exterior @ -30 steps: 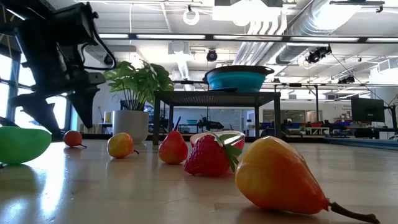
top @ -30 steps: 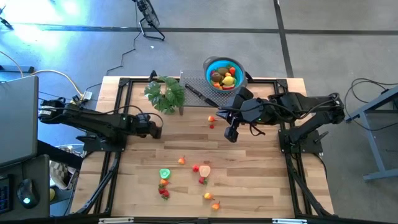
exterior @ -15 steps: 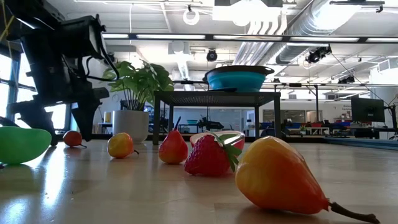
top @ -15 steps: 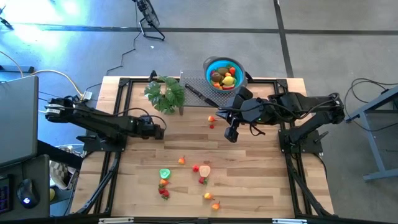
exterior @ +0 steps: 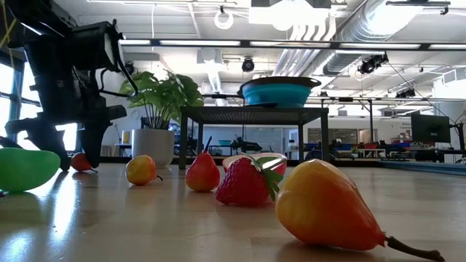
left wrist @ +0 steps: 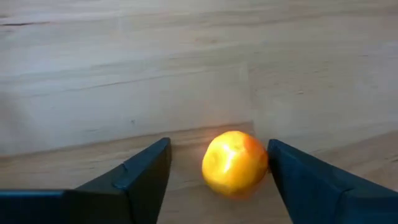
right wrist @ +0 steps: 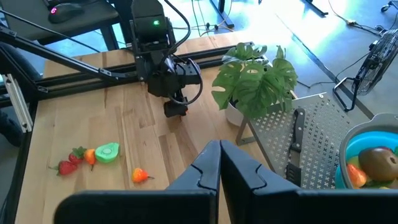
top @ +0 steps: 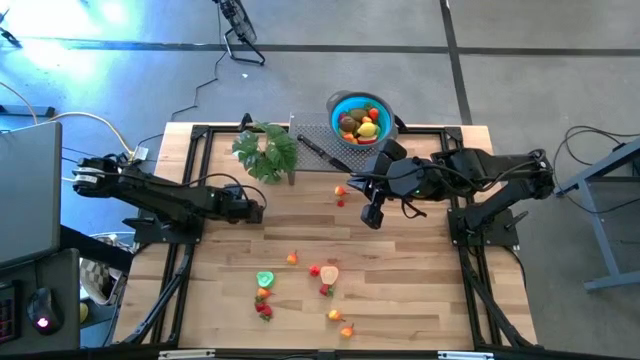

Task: Pick & Place Fruit
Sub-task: Put the yellow pear in the blue bowl on the shelf

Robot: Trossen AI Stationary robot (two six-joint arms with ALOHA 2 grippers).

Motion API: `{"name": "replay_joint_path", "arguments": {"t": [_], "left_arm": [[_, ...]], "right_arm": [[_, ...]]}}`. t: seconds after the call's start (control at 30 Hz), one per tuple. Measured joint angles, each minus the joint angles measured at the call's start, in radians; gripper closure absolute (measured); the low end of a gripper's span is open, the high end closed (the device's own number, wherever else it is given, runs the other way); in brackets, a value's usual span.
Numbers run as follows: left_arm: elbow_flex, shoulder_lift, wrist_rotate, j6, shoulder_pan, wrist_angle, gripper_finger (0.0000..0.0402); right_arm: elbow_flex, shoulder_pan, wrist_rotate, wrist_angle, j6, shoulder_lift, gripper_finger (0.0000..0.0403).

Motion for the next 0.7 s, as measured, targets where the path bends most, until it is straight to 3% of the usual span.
{"name": "replay_joint_path", "arguments": {"t": [0.37,0.7], "left_arm": [[0.000,0.001,0.005,0.000,0.000,0.003,0.0217],[-0.001,0.001,0.022,0.001,0.000,0.001,0.0245]], "right_arm": [[0.000,0.000,0.000,0.000,0.000,0.000,0.0400],[0.000,0.000,0.000,0.000,0.000,0.000,0.0400]]}}
